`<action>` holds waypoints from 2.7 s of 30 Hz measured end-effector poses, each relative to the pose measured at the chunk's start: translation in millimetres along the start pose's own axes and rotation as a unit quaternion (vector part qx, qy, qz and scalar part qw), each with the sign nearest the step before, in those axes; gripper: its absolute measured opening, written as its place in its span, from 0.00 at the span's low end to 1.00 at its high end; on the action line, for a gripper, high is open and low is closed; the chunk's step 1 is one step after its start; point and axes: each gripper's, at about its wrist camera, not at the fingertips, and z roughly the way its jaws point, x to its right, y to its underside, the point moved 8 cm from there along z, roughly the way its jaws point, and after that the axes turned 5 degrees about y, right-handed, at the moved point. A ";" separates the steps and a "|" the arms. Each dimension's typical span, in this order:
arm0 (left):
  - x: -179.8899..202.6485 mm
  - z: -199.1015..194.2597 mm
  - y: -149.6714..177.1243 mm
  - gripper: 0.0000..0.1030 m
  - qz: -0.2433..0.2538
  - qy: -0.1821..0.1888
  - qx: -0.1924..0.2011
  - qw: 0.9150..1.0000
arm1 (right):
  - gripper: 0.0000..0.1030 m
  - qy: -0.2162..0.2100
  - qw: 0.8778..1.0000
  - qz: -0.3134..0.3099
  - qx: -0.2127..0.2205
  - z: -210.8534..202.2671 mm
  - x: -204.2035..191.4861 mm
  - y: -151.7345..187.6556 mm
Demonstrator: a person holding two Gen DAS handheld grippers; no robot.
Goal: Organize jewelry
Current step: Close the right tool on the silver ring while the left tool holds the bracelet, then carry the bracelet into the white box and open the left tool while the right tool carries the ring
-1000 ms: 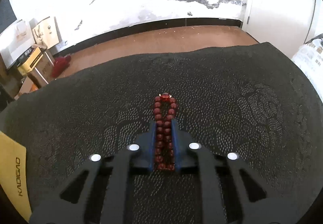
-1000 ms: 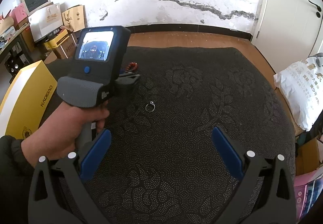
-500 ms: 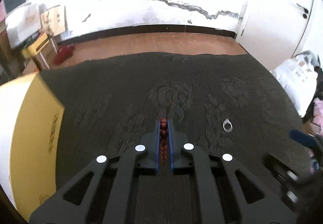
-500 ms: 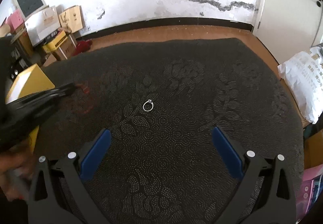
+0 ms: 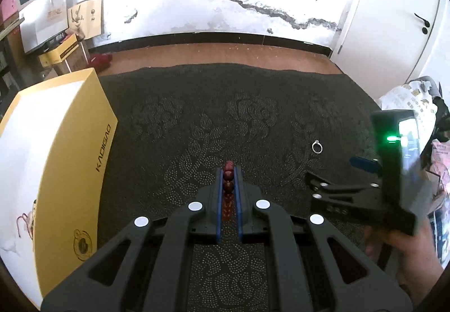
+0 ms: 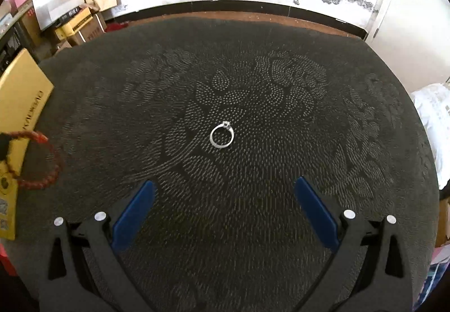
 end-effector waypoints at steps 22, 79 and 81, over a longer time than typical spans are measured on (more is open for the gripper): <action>-17.6 -13.4 -7.1 0.07 -0.003 -0.009 0.003 1.000 | 0.15 -0.020 0.998 -0.032 0.058 -30.1 -21.4 -23.8; -300.9 -161.7 44.0 0.51 -0.177 -0.195 -0.023 0.964 | 0.15 -0.188 0.959 -0.200 0.078 -209.8 -385.4 -32.6; -299.3 -168.4 40.1 0.94 -0.174 -0.212 -0.008 0.962 | 0.15 -0.187 0.959 -0.198 0.079 -210.3 -382.8 -32.8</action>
